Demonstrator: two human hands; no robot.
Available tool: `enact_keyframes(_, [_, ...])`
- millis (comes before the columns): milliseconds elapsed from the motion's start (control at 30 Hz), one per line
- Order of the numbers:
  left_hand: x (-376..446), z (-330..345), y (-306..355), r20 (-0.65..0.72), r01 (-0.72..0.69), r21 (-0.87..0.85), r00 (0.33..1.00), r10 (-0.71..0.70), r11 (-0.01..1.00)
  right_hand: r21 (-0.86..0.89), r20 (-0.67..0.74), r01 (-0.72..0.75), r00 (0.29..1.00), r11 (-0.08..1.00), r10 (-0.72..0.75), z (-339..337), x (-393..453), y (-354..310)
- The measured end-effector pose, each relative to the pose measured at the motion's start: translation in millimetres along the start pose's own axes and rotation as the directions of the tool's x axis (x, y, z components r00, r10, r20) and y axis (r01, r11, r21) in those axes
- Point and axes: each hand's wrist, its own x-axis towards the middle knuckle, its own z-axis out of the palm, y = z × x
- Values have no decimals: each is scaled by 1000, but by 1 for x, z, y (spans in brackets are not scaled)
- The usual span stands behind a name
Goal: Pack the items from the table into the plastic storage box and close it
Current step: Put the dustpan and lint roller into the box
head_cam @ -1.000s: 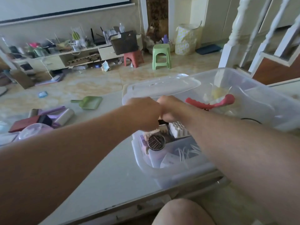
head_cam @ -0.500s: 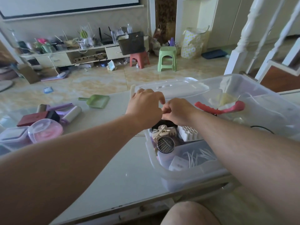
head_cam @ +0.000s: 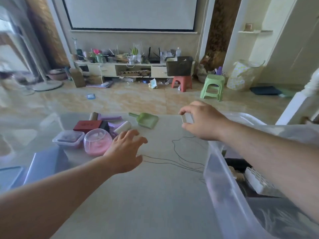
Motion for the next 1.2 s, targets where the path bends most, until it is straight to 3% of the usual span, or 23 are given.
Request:
enact_keyframes(100, [14, 13, -44, 62, 130, 33, 989, -132, 991, -50, 109, -18, 994, 999, 23, 38, 52, -38])
enact_keyframes(233, [62, 34, -91, 58, 167, 156, 982, -178, 973, -84, 235, -50, 970, 995, 68, 109, 126, -69])
enact_keyframes(367, [132, 45, -134, 50, 154, 245, 984, -171, 957, -145, 279, -99, 950, 984, 137, 189, 195, -64])
enact_keyframes(533, [197, 80, -137, 179, 212, 302, 945, -274, 929, -119, 327, -175, 922, 977, 205, 251, 242, -35])
enact_keyframes(633, [193, 95, -112, 210, 235, 178, 940, -270, 956, -138, 306, -169, 930, 976, 205, 254, 234, -26])
enact_keyframes(767, [160, 91, -77, 66, -79, 13, 995, 78, 997, -258, 312, -160, 920, 953, 239, 232, 193, -25])
enact_keyframes(900, [112, 71, -49, 97, -97, -239, 988, 123, 966, -314, 390, -150, 880, 937, 271, 212, 146, -25])
enact_keyframes(1000, [95, 52, -56, 77, -76, -186, 993, 92, 980, -315, 362, -176, 886, 933, 289, 200, 130, -22])
enact_keyframes(1200, [115, 61, -100, 148, -21, -3, 989, 22, 1000, -135, 208, -206, 950, 969, 231, 205, 158, -12])
